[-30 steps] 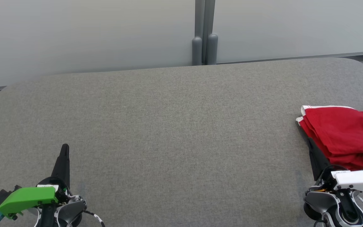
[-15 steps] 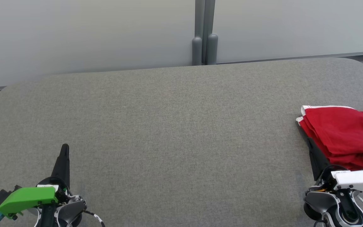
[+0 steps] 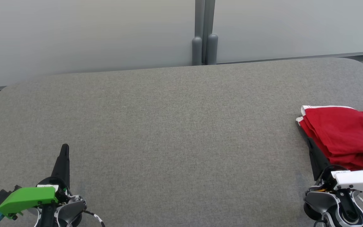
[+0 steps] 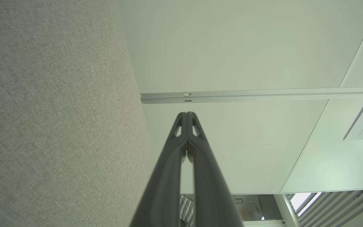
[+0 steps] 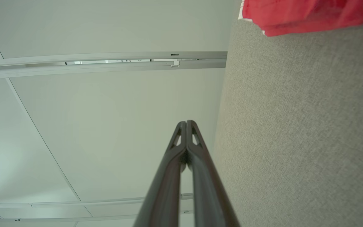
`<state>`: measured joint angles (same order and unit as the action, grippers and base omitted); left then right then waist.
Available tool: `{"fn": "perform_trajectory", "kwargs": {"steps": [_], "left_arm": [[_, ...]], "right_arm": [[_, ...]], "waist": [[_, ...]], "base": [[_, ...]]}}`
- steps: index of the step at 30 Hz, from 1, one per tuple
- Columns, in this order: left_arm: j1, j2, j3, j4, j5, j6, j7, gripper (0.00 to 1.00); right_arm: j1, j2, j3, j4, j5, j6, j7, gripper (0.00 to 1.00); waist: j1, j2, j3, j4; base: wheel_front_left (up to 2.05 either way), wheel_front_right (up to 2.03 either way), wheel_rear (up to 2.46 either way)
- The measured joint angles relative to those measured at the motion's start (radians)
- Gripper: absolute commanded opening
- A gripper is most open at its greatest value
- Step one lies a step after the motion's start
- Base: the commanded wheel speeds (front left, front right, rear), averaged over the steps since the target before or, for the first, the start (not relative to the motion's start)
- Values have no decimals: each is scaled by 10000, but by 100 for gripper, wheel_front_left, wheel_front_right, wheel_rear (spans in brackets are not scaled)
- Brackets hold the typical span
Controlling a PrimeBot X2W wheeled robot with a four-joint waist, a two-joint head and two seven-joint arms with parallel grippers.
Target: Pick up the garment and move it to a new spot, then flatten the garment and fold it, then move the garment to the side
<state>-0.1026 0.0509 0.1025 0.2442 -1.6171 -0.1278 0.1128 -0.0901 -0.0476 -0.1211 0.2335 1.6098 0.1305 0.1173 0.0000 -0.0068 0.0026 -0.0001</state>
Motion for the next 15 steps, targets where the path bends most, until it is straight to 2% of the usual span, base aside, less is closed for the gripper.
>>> {"fn": "perform_trajectory", "kwargs": {"steps": [15], "left_arm": [[0, -2, 4, 0, 2, 0, 0, 0]], "right_arm": [[-1, 0, 0, 0, 0, 0, 0, 0]], "waist": [[0, 0, 0, 0]], "base": [[0, 0, 0]]}}
